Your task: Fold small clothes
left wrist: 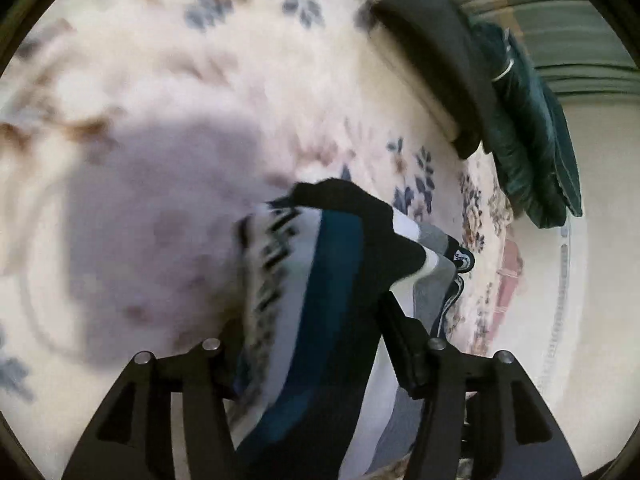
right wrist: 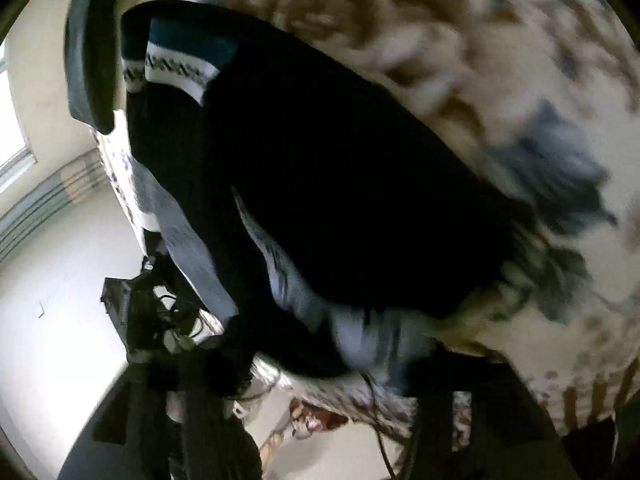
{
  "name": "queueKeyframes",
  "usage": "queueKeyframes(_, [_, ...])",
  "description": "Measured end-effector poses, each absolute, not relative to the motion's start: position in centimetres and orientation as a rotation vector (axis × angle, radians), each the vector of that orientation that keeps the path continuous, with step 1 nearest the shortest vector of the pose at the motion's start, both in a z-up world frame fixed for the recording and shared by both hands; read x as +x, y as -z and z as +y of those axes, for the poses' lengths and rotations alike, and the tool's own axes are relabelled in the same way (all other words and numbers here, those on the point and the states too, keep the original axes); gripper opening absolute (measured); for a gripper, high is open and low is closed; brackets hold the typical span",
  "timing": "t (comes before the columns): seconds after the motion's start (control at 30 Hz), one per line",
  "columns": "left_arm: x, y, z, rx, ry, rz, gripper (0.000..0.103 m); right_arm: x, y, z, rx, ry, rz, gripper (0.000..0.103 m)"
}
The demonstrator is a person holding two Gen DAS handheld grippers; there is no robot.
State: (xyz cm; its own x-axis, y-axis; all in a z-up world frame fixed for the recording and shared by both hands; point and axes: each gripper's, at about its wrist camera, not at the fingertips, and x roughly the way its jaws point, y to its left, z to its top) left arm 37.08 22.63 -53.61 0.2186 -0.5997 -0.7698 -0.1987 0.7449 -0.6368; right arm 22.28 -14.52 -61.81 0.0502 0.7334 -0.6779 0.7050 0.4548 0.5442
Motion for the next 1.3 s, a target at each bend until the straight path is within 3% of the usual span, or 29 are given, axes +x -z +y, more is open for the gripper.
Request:
queueKeyframes(0.2, [30.8, 50.2, 26.0, -0.588, 0.132, 1.298, 0.053, 17.5, 58.9, -17.0, 1.236, -0.015, 1.859, 0.063])
queueKeyframes(0.33, [27.0, 54.5, 26.6, -0.503, -0.014, 1.404, 0.053, 16.4, 56.1, -18.4, 1.079, -0.02, 1.866, 0.063])
queueKeyframes(0.47, [25.9, 59.2, 25.7, -0.433, -0.071, 1.472, 0.054, 22.7, 53.1, -19.5, 0.802, -0.047, 1.754, 0.063])
queueKeyframes(0.53, [26.2, 59.8, 25.2, -0.425, -0.079, 1.433, 0.067, 27.5, 52.1, -19.6, 0.679, -0.056, 1.646, 0.063])
queueKeyframes(0.6, [26.8, 60.5, 24.3, -0.461, -0.028, 1.408, 0.103, 31.9, 51.6, -19.9, 0.591, -0.066, 1.558, 0.063])
queueKeyframes(0.73, [27.7, 61.4, 22.0, -0.352, -0.122, 1.405, 0.103, 39.6, 52.2, -18.3, 0.432, -0.1, 1.456, 0.063])
queueKeyframes(0.83, [27.9, 61.7, 20.9, -0.323, -0.188, 1.379, 0.103, 43.1, 55.4, -16.9, 0.366, -0.12, 1.508, 0.063])
queueKeyframes(0.87, [28.1, 61.7, 20.7, -0.323, -0.19, 1.384, 0.103, 43.4, 56.3, -16.5, 0.372, -0.135, 1.52, 0.049])
queueKeyframes(0.9, [28.3, 61.7, 20.7, -0.325, -0.184, 1.397, 0.103, 43.4, 56.8, -15.8, 0.379, -0.135, 1.508, 0.019])
queueKeyframes(0.93, [28.4, 61.5, 21.0, -0.334, -0.175, 1.413, 0.103, 43.2, 56.5, -15.5, 0.37, -0.143, 1.491, 0.014])
queueKeyframes(1.07, [29.0, 58.6, 23.2, -0.391, -0.159, 1.374, 0.103, 41.0, 53.0, -13.9, 0.218, -0.16, 1.372, 0.012])
queueKeyframes(1.2, [32.0, 53.6, 23.8, -0.375, -0.132, 1.237, 0.103, 39.2, 49.0, -14.3, 0.241, -0.161, 1.291, 0.012])
queueKeyframes(1.3, [36.9, 53.5, 22.9, -0.408, -0.032, 1.218, 0.103, 39.9, 47.2, -14.6, 0.283, -0.153, 1.249, 0.012])
